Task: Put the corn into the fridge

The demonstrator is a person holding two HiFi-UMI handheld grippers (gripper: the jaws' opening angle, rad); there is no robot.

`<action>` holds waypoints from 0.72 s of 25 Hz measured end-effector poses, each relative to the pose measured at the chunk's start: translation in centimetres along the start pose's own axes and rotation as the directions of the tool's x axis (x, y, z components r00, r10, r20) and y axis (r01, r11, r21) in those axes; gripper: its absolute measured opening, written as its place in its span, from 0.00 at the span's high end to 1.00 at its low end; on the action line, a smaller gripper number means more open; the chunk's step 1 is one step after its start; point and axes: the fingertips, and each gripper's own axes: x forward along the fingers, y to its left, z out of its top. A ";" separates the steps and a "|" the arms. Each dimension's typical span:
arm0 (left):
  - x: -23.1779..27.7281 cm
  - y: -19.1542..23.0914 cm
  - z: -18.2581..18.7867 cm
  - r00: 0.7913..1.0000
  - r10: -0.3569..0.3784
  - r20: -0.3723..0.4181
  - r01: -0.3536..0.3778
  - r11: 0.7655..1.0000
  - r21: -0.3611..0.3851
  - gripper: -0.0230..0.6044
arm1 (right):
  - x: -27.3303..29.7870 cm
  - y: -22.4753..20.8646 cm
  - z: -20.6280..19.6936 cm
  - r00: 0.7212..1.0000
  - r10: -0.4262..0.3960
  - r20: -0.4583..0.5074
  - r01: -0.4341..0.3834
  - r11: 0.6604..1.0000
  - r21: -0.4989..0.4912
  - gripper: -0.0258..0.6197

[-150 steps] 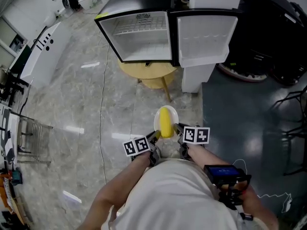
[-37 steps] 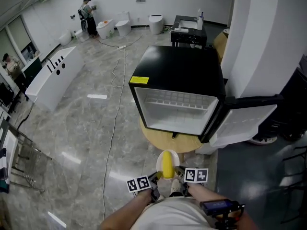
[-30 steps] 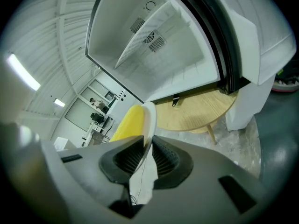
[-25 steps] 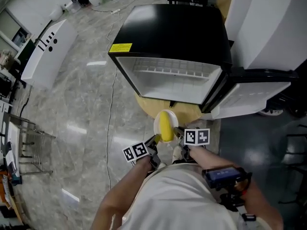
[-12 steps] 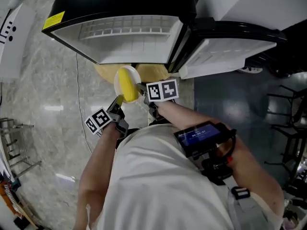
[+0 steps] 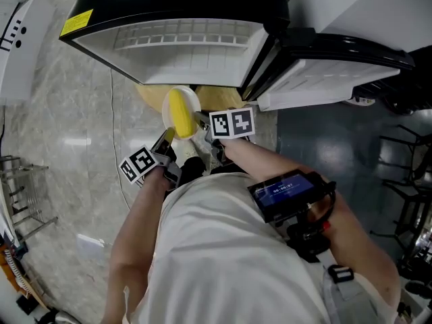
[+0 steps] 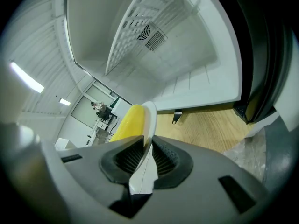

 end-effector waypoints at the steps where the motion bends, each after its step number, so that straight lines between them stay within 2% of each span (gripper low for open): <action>1: 0.1 0.1 0.1 1.000 0.001 -0.002 -0.001 1.000 -0.001 0.89 | 0.1 0.0 0.1 1.000 -0.002 0.001 0.002 1.000 0.001 0.87; 13: 2.0 -0.6 3.1 0.999 -0.020 -0.037 0.021 1.000 0.023 0.89 | 1.1 -0.2 3.0 0.999 -0.028 0.035 0.027 0.999 0.020 0.87; 18: 2.0 -2.3 2.3 0.999 -0.027 -0.045 0.028 0.999 0.026 0.89 | -0.9 -0.2 3.2 0.998 -0.046 0.041 0.045 0.999 0.020 0.87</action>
